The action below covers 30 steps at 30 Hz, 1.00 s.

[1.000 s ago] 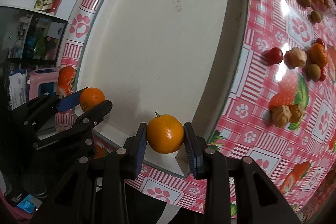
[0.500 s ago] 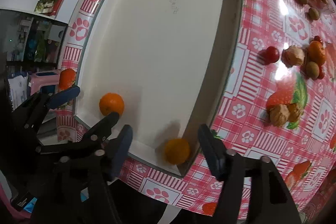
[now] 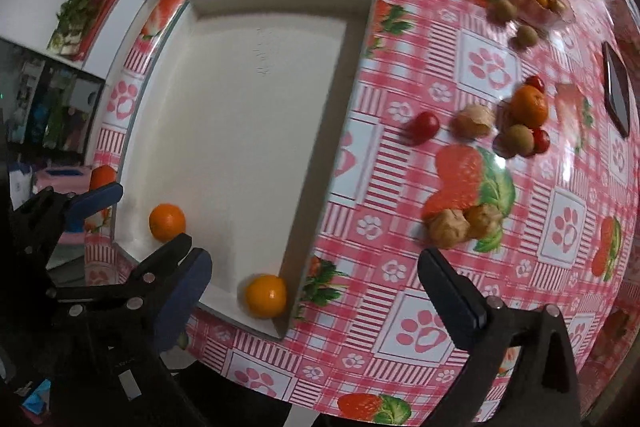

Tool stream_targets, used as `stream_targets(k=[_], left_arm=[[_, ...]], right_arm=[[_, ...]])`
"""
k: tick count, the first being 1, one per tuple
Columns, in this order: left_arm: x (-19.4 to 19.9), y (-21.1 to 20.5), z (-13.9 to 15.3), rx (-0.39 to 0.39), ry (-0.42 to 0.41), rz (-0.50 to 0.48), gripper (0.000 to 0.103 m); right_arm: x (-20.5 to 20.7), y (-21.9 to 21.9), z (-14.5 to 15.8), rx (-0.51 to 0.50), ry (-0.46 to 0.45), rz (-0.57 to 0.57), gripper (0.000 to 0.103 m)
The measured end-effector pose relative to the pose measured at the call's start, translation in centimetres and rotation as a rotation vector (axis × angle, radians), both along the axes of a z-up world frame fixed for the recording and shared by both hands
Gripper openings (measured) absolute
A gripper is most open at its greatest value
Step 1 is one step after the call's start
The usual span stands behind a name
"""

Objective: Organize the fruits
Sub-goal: 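Open the right tool to drop its orange while the left tool releases its orange, then grasp a brown walnut from the cloth with the left tool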

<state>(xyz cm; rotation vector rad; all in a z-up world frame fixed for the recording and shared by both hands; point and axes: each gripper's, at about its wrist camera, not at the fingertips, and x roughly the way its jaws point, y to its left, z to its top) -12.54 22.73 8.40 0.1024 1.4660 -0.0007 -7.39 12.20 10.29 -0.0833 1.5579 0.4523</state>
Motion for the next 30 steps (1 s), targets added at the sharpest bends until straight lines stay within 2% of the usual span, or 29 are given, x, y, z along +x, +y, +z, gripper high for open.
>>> stream_targets(k=[8, 19, 26, 30], left_arm=[[0.2, -2.3, 0.9, 0.0, -0.001, -0.034, 0.078], [2.4, -6.0, 1.2, -0.029, -0.003, -0.109, 0.078], [5.6, -10.2, 2.7, -0.079, -0.05, -0.187, 0.078], [8.0, -12.8, 2.5, -0.077, -0.067, -0.227, 0.078]], right_arm=[[-0.1, -3.7, -0.6, -0.027, 0.028, -0.08, 0.103], [-0.2, -13.9, -3.2, -0.114, 0.135, -0.333, 0.103], [-1.3, -18.4, -3.6, -0.117, 0.162, -0.384, 0.103], [-2.3, -21.2, -3.8, -0.114, 0.178, -0.397, 0.103]])
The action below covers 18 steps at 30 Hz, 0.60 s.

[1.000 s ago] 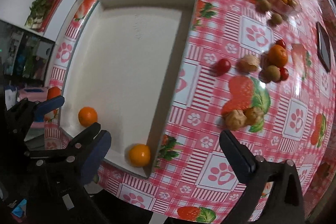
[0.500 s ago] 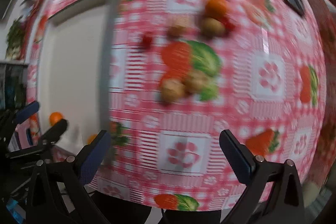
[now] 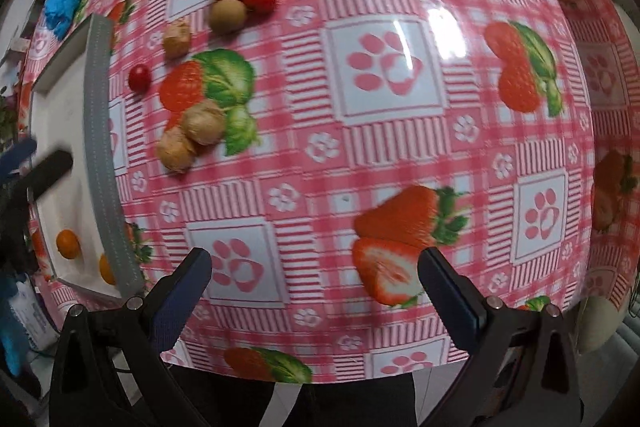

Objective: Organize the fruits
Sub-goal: 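Grasp a brown walnut from the cloth with the left tool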

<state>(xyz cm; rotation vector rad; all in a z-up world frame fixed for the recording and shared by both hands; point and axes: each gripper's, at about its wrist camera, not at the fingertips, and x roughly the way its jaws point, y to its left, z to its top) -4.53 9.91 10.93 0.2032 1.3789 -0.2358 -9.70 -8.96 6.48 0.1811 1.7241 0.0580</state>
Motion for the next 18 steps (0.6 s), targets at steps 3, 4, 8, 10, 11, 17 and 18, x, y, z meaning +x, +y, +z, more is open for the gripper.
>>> stream_targets(k=[3, 4, 8, 10, 11, 17, 18], left_arm=[[1.7, -1.6, -0.9, 0.006, 0.01, -0.011, 0.078], [2.2, -2.0, -1.2, 0.011, 0.015, -0.012, 0.078], [4.6, -3.5, -2.9, 0.01, 0.041, 0.008, 0.078], [5.5, -4.1, -3.6, 0.008, 0.05, 0.019, 0.078], [6.0, -4.5, -4.0, 0.007, 0.054, 0.02, 0.078], [7.3, -6.1, -6.0, 0.03, 0.079, 0.004, 0.078], [7.4, -6.3, -6.2, 0.032, 0.083, 0.002, 0.078]], right_arm=[[-0.6, -2.0, -0.3, -0.002, 0.012, -0.014, 0.103], [-1.0, -2.9, -0.4, -0.001, 0.017, -0.02, 0.103], [-1.7, -6.1, -0.8, 0.006, 0.032, -0.037, 0.103], [-2.3, -8.1, -1.1, 0.011, 0.04, -0.043, 0.103], [-2.8, -9.1, -1.2, 0.014, 0.044, -0.046, 0.103], [-3.1, -12.0, -2.3, 0.03, 0.057, -0.067, 0.103], [-3.1, -12.4, -2.3, 0.033, 0.057, -0.068, 0.103]])
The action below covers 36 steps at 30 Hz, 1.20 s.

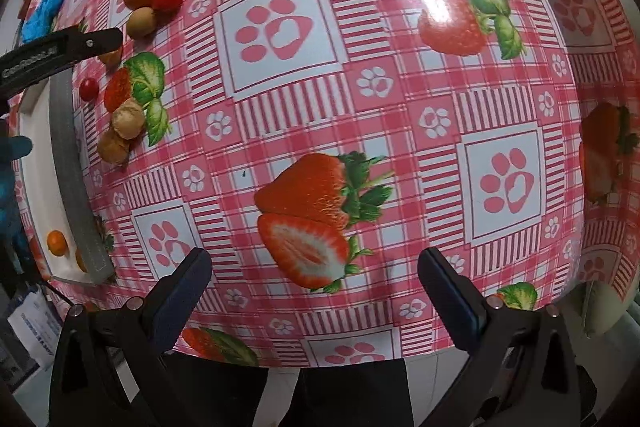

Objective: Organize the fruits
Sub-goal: 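Grasp a brown walnut from the cloth with the left tool, then grasp another brown walnut with the right tool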

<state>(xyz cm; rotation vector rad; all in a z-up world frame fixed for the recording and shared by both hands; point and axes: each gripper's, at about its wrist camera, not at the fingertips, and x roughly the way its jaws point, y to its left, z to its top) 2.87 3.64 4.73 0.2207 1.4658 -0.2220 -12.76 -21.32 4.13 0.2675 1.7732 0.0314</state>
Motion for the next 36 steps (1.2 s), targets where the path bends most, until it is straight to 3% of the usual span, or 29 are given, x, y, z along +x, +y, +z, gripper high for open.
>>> stream_targets(k=[1, 3, 6, 9, 12, 16, 27, 31, 36], left_arm=[[0.0, -0.1, -0.2, 0.001, 0.004, -0.001, 0.078], [0.0, -0.3, -0.6, 0.008, 0.014, -0.005, 0.063], [0.2, 0.1, -1.6, 0.018, 0.049, 0.005, 0.058], [0.4, 0.4, -1.7, -0.015, 0.051, 0.015, 0.038], [0.6, 0.0, -1.6, -0.019, 0.044, -0.013, 0.025], [0.3, -0.9, -1.3, -0.024, 0.047, -0.002, 0.025], [-2.6, 3.5, 3.7, -0.091, -0.036, 0.06, 0.025], [-4.6, 5.6, 4.9, -0.1, -0.042, 0.094, 0.025], [-6.7, 7.8, 5.0, -0.094, -0.023, 0.129, 0.025]], right_arm=[[0.0, -0.5, -0.1, 0.004, 0.0, -0.001, 0.103], [0.4, -1.6, -0.7, 0.013, 0.001, -0.003, 0.103], [1.0, -1.6, -0.3, 0.022, -0.001, -0.005, 0.103], [1.6, -1.8, -0.3, 0.028, -0.006, -0.004, 0.103], [2.1, -2.2, -0.3, 0.032, -0.01, -0.002, 0.103], [3.1, -2.1, -0.4, 0.039, -0.012, -0.006, 0.103], [7.5, 1.3, -0.7, 0.086, -0.062, 0.065, 0.103], [9.0, 3.2, -0.1, 0.051, -0.116, 0.161, 0.103], [11.4, 3.1, -0.5, 0.026, -0.133, 0.127, 0.101]])
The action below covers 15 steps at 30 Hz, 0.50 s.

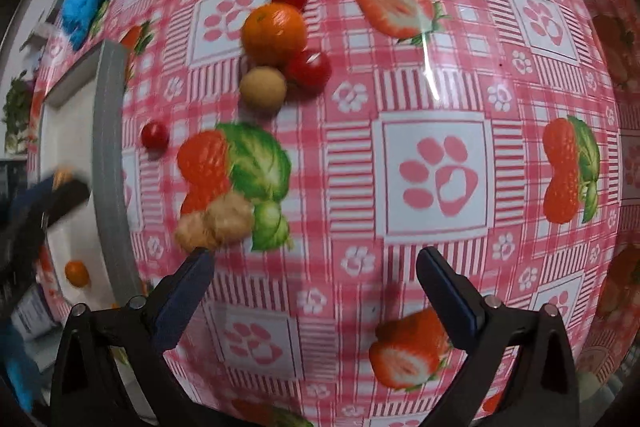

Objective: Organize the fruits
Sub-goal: 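Grasp another brown walnut with the right tool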

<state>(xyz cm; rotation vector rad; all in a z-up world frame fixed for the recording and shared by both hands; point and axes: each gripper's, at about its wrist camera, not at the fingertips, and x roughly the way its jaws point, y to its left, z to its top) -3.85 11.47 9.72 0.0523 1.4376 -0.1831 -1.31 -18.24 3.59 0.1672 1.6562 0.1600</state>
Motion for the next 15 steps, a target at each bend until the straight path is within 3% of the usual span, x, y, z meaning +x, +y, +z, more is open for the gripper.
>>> stream_targets(k=[12, 14, 15], left_arm=[[-2.2, 1.9, 0.1, 0.001, 0.011, 0.03, 0.025], [-2.5, 2.0, 0.3, 0.003, 0.007, 0.028, 0.025], [-2.6, 2.1, 0.3, 0.004, 0.006, 0.029, 0.025]], right_arm=[[2.1, 6.4, -2.2, 0.008, 0.009, 0.02, 0.092], [2.2, 7.6, -2.1, 0.008, -0.006, 0.026, 0.085], [1.9, 8.9, -2.1, 0.001, -0.014, 0.032, 0.077]])
